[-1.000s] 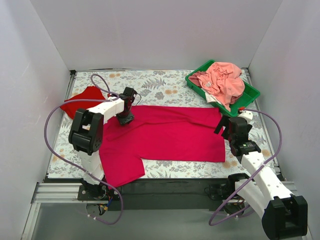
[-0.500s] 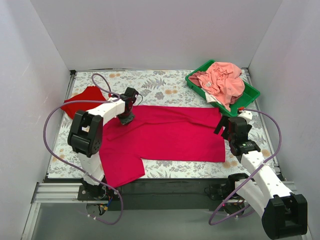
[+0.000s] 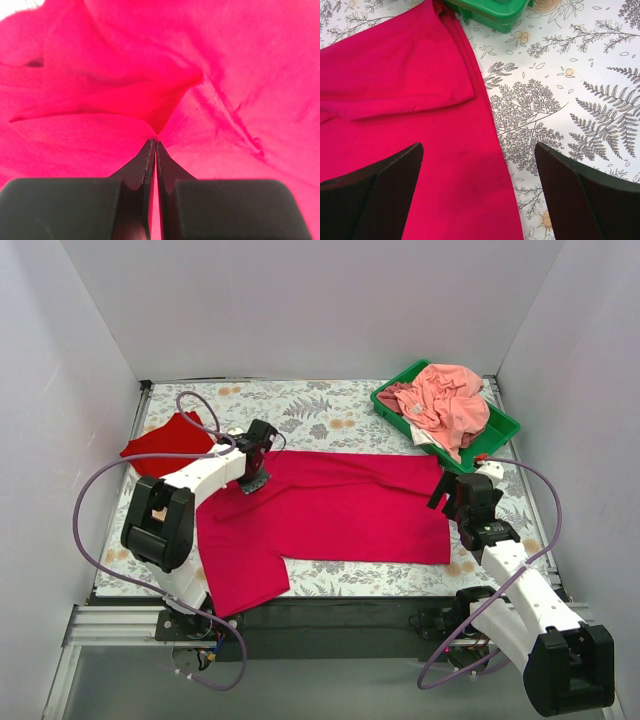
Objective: Fold and stack the t-shirts
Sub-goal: Fold the tshirt
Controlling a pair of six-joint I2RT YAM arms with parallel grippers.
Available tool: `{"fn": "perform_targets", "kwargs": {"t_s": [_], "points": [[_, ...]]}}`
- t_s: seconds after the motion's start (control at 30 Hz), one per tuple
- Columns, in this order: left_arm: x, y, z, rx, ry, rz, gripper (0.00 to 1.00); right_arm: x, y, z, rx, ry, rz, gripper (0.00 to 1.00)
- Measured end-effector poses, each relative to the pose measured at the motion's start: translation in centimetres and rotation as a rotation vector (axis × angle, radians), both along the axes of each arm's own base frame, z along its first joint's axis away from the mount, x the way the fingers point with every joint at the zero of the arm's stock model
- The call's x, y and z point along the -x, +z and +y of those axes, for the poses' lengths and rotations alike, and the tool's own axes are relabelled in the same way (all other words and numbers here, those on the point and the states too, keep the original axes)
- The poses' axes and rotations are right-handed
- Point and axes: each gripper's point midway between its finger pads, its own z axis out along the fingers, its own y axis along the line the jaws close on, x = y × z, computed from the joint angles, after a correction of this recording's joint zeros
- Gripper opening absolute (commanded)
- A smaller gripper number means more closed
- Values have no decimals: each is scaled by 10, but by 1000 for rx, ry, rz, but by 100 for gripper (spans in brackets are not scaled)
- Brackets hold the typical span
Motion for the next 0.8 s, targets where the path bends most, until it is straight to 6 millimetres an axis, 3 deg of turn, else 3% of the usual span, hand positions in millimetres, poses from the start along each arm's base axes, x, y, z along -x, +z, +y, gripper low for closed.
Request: {"fn": "perform_targets", "kwargs": {"t_s": [0.27, 0.8], "points": [[30, -15, -2, -5, -4, 49, 0, 0, 3, 1, -5, 4, -10, 98], [74, -4, -16, 59, -7, 19, 0, 0, 3, 3, -13, 14, -12, 98]]}}
